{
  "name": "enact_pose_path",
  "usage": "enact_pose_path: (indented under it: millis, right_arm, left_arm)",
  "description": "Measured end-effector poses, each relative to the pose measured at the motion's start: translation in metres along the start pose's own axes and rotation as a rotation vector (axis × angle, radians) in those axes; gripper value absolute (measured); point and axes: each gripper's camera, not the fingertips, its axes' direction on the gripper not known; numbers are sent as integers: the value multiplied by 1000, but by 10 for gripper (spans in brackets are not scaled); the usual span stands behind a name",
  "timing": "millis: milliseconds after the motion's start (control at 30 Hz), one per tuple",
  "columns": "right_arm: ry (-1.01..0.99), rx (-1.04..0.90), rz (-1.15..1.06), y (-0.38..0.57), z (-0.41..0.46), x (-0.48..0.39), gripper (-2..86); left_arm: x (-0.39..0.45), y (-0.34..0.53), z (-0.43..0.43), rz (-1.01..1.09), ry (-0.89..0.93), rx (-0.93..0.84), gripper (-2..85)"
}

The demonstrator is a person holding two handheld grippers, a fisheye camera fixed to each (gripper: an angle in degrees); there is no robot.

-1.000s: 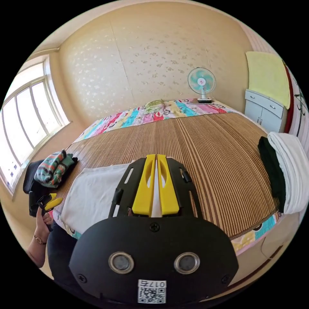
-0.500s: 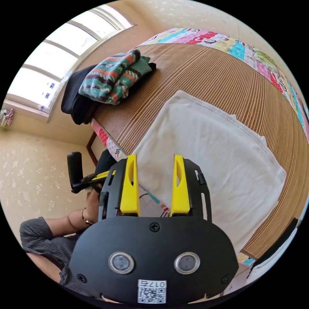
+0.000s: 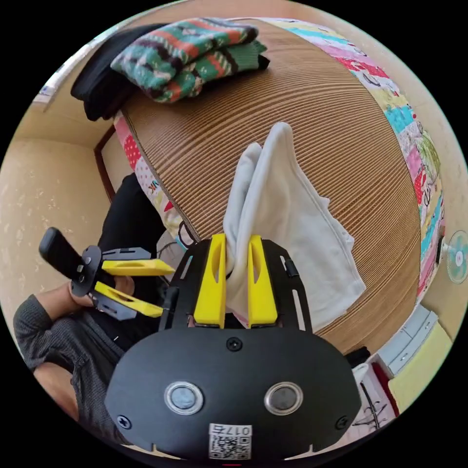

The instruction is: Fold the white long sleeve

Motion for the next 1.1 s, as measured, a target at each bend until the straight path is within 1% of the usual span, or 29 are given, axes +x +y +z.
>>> enact_pose_path:
  millis: [33, 67, 100, 133, 167, 200, 233, 267, 300, 333, 367, 433, 533, 633, 667, 733, 800, 867, 933, 1000, 1067, 1100]
  right_arm:
    - [-105, 142, 50, 53, -33, 45, 73]
    - [-229, 294, 99, 114, -56, 93, 72]
    - [-297, 370, 134, 147, -63, 118, 72]
    - [-429, 517, 222, 216, -66, 169, 72]
    - [-516, 662, 312, 287, -58, 214, 72]
    - [-538, 726, 360, 321, -51, 233, 73]
    - [-545, 827, 451, 381, -36, 263, 75]
    - [-512, 868, 545, 430, -17, 287, 78]
    - [-496, 866, 605, 450, -6, 299, 84]
    - [-484, 825, 722, 480, 17, 320, 94]
    - [-505, 769, 768, 498, 35, 337, 123]
    - [-557, 764, 768, 518, 46, 353, 165]
    - [-635, 874, 780, 548, 42, 381, 192]
    - [-759, 819, 767, 547, 47, 420, 198]
    - [-800, 814, 740, 544, 48, 429, 192]
    - [-878, 794, 672, 534, 49, 437, 186]
    - [-961, 787, 623, 526, 52, 437, 182]
    - [-972, 798, 636, 522, 51, 425, 173]
    - [-997, 748, 600, 513, 51, 407, 160]
    - [-1071, 750, 544, 512, 53, 383, 147]
    - [-1152, 761, 461, 506, 56, 340, 135]
    - [-1164, 758, 434, 501, 55, 327, 132]
  left_arm:
    - [-3, 1, 2, -9, -10, -24, 150]
    - [-5, 1, 3, -13, -11, -29, 152]
    - [-9, 3, 6, -28, 1, -27, 158]
    - [-12, 2, 11, -47, 29, -26, 158]
    - [-14, 2, 15, -54, 47, -30, 159]
    - [-15, -1, 26, -59, 76, -47, 159]
    - [-14, -6, 40, -57, 94, -75, 159]
    - [-13, -9, 48, -55, 102, -91, 160]
    - [-11, -15, 64, -49, 119, -120, 161]
    - [-8, -22, 81, -41, 133, -144, 163]
    - [-6, -26, 89, -38, 139, -155, 166]
    - [-2, -45, 127, -37, 157, -201, 183]
    - [-4, -74, 175, -72, 178, -266, 223]
    - [-13, -102, 217, -160, 218, -316, 266]
    - [-14, -108, 224, -174, 216, -322, 269]
    - [-20, -124, 251, -197, 166, -358, 275]
    - [-25, -130, 273, -222, 149, -421, 273]
    - [-26, -131, 285, -230, 176, -445, 253]
    - [-32, -122, 297, -269, 253, -495, 228]
    - [-41, -117, 283, -298, 301, -480, 226]
    - [-49, -113, 257, -310, 336, -491, 220]
    - [-52, -109, 232, -304, 342, -485, 217]
